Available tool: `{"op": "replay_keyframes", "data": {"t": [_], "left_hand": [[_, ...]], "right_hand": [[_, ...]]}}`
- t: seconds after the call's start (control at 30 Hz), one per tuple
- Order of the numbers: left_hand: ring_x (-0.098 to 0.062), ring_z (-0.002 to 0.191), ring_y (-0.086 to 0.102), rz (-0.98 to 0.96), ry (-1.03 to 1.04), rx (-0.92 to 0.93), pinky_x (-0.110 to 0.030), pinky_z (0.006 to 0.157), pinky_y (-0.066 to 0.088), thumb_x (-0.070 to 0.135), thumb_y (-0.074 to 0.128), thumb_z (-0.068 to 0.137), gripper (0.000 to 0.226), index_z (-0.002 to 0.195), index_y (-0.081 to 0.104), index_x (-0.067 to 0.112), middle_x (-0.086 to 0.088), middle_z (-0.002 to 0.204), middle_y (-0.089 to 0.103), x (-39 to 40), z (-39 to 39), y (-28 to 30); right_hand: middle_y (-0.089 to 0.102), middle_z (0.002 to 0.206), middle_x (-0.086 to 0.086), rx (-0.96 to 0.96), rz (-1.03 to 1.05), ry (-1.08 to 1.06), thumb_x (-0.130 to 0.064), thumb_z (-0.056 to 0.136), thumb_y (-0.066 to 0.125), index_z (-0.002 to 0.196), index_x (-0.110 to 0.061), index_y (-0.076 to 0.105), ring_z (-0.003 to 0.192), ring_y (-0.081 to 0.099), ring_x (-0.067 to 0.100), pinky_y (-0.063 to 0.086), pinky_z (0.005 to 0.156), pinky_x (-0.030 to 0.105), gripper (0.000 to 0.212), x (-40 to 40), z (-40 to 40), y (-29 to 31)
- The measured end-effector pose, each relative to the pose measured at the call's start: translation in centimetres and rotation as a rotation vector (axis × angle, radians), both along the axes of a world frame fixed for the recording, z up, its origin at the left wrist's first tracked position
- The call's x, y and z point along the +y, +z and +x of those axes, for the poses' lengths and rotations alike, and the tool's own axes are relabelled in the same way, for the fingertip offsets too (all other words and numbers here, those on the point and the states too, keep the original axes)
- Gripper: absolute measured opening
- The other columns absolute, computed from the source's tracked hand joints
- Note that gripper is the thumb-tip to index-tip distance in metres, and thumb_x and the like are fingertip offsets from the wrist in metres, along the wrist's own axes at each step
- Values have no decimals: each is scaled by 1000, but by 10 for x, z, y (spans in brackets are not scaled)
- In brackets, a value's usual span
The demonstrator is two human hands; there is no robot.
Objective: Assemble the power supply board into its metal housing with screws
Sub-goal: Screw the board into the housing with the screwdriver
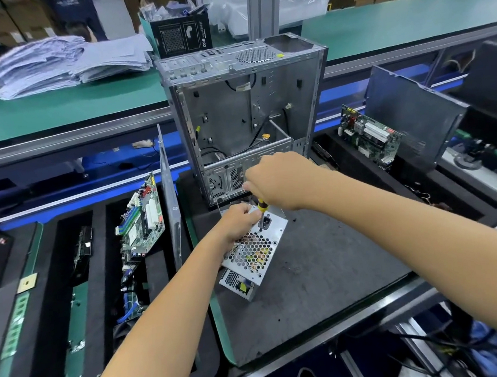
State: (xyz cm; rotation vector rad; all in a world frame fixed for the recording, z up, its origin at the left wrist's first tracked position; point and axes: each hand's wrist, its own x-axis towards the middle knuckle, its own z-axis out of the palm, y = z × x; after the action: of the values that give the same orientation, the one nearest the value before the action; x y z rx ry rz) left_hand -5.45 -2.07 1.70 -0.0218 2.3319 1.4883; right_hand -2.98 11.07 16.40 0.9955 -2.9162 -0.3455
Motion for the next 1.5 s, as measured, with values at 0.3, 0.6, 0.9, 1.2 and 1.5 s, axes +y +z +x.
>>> {"op": "replay_keyframes", "data": {"t": [0.3, 0.6, 0.9, 1.2, 1.5], "left_hand": [[-18, 72, 37, 11, -19, 4, -30, 65, 27, 16, 54, 91, 7, 87, 49, 14, -8, 79, 45, 1, 1, 2], [-19, 72, 40, 26, -1, -21, -32, 67, 29, 18, 55, 92, 10, 86, 50, 12, -9, 76, 48, 1, 2, 3], [-16, 74, 53, -117, 72, 20, -31, 63, 41, 26, 59, 86, 13, 90, 54, 14, -2, 90, 61, 8, -8, 7], [-14, 77, 55, -432, -194, 249, -34, 83, 35, 5, 38, 85, 35, 71, 57, 31, 11, 75, 63, 38, -15, 15], [-3, 62, 56, -206, -240, 266, -21, 63, 45, 11, 60, 89, 12, 81, 63, 19, 9, 74, 62, 25, -32, 6]], "right_hand": [[55, 95, -1, -241, -161, 54, -3, 80, 57, 83, -17, 59, 87, 53, 18, 44, 68, 26, 15, 1, 4, 8], [52, 81, -9, -252, -288, 57, -13, 83, 63, 82, -18, 58, 72, 41, 4, 28, 55, 11, 7, 7, -12, 0], [60, 80, 13, -536, -825, -177, -31, 94, 55, 82, -6, 49, 69, 55, 25, 51, 71, 44, 29, 23, -39, -17], [54, 75, 11, -435, -908, -427, -3, 89, 47, 87, -8, 46, 60, 56, 21, 48, 64, 37, 5, 62, -86, -34], [35, 64, 5, -528, -711, -608, -11, 89, 56, 64, -14, 28, 55, 27, 19, 25, 48, 26, 38, 87, -127, -93]]}}
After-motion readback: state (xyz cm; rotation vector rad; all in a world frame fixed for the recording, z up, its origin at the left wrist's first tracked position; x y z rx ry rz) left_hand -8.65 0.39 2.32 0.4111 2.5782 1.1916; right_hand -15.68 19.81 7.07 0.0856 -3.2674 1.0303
